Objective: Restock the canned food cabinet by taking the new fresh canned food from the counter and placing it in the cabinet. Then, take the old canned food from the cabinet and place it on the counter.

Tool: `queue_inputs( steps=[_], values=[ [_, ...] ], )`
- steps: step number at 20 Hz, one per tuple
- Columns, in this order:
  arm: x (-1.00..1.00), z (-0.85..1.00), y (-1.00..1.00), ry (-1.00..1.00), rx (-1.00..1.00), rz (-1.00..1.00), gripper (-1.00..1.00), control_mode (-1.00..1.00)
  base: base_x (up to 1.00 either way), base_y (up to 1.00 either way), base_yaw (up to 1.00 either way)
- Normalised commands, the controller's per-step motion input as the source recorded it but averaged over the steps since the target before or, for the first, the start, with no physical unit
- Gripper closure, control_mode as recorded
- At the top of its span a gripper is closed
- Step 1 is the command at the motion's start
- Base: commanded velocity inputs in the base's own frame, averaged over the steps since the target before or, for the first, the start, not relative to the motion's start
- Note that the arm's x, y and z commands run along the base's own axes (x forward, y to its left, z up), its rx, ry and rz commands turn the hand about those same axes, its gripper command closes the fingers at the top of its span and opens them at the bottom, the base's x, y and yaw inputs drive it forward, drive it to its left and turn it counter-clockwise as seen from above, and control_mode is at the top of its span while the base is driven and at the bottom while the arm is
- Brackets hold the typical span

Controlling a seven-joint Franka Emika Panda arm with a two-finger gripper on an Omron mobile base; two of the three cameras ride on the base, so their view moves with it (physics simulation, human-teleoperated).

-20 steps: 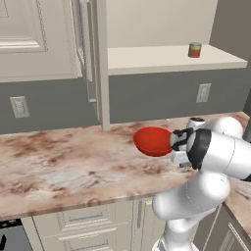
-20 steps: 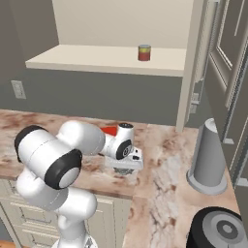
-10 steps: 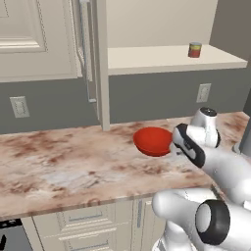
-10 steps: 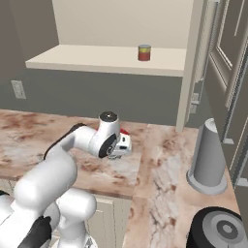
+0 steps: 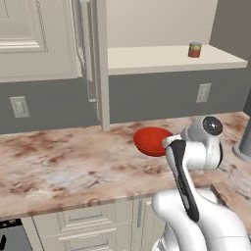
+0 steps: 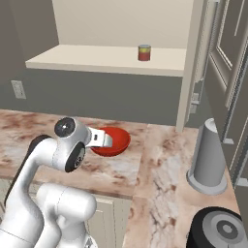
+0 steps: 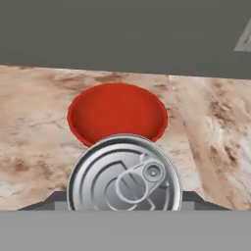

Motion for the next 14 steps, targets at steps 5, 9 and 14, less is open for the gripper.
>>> queue_inputs(
  steps=[5,9,14],
  values=[
    [-0.53,1.0,0.15,-0.32,0.0,-0.11,1.0,-1.0,0.0,0.0,0.0],
    [-0.48,1.0,0.06,-0.19,0.04,-0.07,1.0,-1.0,0.0,0.0,0.0],
    [-0.5,1.0,0.21,-0.03,0.14,0.0,1.0,-1.0,0.0,0.0,0.0]
  ],
)
